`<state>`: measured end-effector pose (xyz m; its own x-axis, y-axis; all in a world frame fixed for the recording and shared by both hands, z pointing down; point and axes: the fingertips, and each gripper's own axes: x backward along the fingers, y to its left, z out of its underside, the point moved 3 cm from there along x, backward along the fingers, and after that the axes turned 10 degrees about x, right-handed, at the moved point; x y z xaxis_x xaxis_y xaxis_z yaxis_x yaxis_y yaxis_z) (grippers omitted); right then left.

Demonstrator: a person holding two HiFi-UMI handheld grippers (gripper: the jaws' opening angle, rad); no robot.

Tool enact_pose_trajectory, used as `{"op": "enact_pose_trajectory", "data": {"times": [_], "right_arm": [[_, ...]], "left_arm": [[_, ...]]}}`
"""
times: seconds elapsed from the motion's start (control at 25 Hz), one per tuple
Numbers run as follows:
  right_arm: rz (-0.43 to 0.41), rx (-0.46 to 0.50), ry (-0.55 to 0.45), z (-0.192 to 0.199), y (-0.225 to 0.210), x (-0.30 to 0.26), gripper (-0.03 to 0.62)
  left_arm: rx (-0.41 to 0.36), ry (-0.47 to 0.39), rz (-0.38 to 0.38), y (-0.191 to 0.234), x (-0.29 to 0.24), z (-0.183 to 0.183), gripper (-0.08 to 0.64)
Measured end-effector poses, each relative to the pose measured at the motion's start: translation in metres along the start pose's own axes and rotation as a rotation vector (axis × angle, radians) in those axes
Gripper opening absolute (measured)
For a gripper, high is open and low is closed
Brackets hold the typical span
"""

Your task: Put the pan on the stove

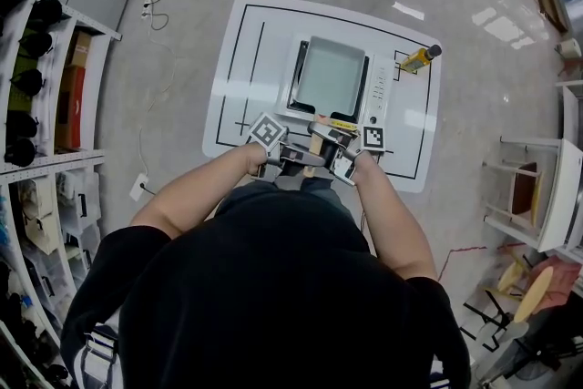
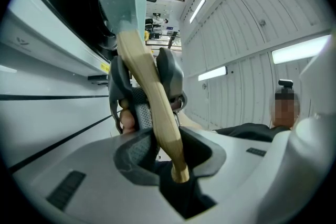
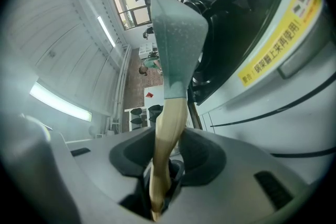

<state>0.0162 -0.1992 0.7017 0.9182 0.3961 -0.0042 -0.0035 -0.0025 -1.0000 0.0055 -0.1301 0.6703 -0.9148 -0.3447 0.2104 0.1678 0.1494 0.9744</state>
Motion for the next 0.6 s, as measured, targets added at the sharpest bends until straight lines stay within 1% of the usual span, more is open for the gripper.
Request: {"op": "enact_pose_trajectory", "data": {"times": [0.08,0.16,0.4,0.52,0.6], "right_arm": [[-0.011,0.000,0.001,0.000,0.000,0.000,0.133],[-0.014,0.000,0.005,0.002,-0.002,0.003,0.132],[-0.007,0.016,0.011,0.002,-0.008,0.004,0.132],[-0.003,0.025,0.020,0.002,-0.010,0.005,0.132],[-0.003,0.029,0.025,0.001,-0.011,0.005,0.132]], "left_arm": [[-0.007,0.004,0.003,0.003,-0.001,0.000,0.115],[0.002,0.009,0.019,0.004,-0.003,0.003,0.115],[-0.001,0.027,0.018,0.006,-0.005,0.002,0.112],[-0.008,0.028,-0.018,0.013,-0.004,0.001,0.110],[-0.003,0.029,-0.027,0.016,-0.002,0.001,0.110]]}}
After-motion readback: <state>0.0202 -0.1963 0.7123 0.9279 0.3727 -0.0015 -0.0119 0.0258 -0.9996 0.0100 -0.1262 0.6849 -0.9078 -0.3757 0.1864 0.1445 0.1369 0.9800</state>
